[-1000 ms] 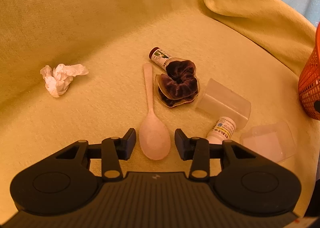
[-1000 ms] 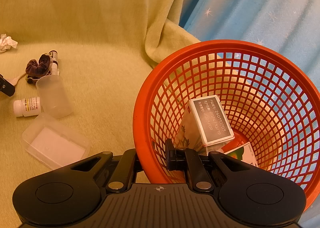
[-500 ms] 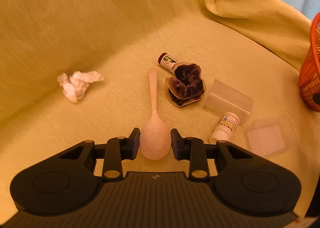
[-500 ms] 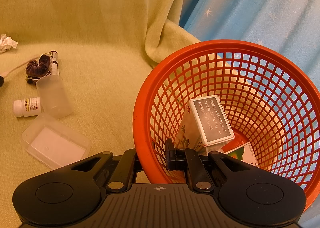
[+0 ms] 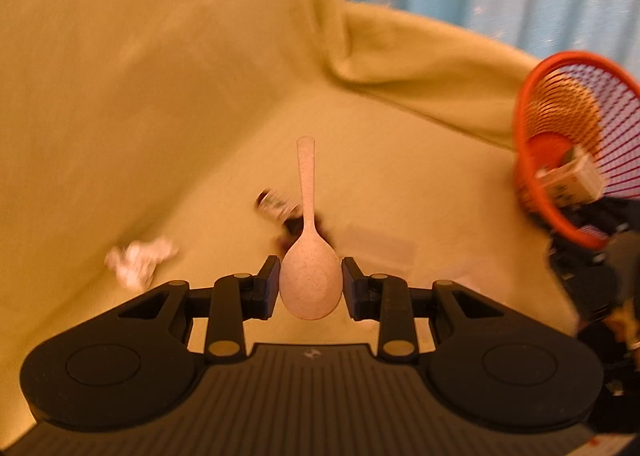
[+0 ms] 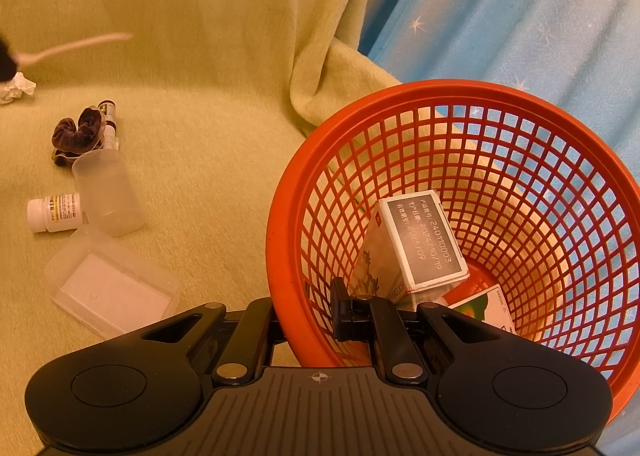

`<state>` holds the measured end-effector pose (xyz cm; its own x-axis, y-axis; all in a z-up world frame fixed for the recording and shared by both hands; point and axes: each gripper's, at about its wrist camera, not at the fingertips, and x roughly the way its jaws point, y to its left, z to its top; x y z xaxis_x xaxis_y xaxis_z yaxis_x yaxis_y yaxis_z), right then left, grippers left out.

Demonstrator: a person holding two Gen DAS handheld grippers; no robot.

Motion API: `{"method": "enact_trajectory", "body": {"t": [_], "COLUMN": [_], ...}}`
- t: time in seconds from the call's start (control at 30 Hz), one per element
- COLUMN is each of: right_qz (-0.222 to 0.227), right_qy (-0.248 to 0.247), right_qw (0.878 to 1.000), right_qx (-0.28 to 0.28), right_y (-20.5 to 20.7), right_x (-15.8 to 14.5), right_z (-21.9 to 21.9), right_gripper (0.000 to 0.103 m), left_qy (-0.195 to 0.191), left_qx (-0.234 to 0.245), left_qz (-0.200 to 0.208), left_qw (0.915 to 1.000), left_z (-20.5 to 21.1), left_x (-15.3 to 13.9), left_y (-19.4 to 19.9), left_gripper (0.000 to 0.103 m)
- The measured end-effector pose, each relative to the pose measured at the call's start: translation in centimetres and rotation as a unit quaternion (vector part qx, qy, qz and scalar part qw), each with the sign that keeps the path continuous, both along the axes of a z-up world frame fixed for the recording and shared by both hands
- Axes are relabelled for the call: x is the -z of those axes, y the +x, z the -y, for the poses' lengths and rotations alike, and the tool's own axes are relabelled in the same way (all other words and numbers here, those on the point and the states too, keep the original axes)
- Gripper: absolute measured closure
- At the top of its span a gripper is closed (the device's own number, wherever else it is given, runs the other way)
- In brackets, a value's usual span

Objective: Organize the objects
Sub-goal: 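Grasp the spoon with the left tool and drop it into the basket, then move the left tool to the white pill bottle and grasp it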

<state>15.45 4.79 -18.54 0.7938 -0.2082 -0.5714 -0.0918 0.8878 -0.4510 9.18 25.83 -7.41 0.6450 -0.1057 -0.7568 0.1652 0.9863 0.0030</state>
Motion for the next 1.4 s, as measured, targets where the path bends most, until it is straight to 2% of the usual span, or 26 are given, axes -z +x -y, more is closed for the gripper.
{"method": "enact_trajectory", "body": {"t": [0.27, 0.43, 0.73, 0.93, 1.03, 1.13, 1.23, 1.4], "right_qz": [0.0, 0.001, 0.001, 0.003, 0.002, 0.003, 0.004, 0.004], "right_qy": [0.001, 0.003, 0.005, 0.008, 0.008, 0.011, 0.013, 0.015], "right_qw": [1.0, 1.0, 1.0, 1.0, 1.0, 1.0, 1.0, 1.0], "right_qx": [0.0, 0.001, 0.002, 0.003, 0.002, 0.002, 0.003, 0.003], "right_y": [0.0, 0.0, 0.0, 0.1, 0.3, 0.3, 0.4, 0.4], "right_x": [0.0, -0.1, -0.1, -0.2, -0.2, -0.2, -0.2, -0.1], "right_z": [0.0, -0.1, -0.1, 0.0, 0.0, 0.0, 0.0, 0.1], "right_gripper": [0.096, 0.096, 0.096, 0.096, 0.096, 0.096, 0.096, 0.096], "left_qy": [-0.024, -0.033, -0.042, -0.045, -0.065, -0.074, -0.074, -0.061], "left_qx": [0.079, 0.128, 0.244, 0.292, 0.284, 0.261, 0.222, 0.108], "left_qz": [0.027, 0.031, 0.009, 0.005, 0.022, 0.039, 0.049, 0.051], "left_qw": [0.9962, 0.9907, 0.9688, 0.9553, 0.9564, 0.9616, 0.971, 0.991], "left_z": [4.1, 6.9, 12.2, 17.2, 18.5, 18.0, 15.5, 8.8], "left_x": [-4.6, -6.2, -7.0, -6.9, -7.2, -7.6, -7.4, -5.9], "left_y": [0.9, 0.8, -0.2, 2.4, 3.8, 4.5, 4.6, 4.7], "left_gripper": [0.075, 0.075, 0.075, 0.075, 0.074, 0.074, 0.072, 0.067]}}
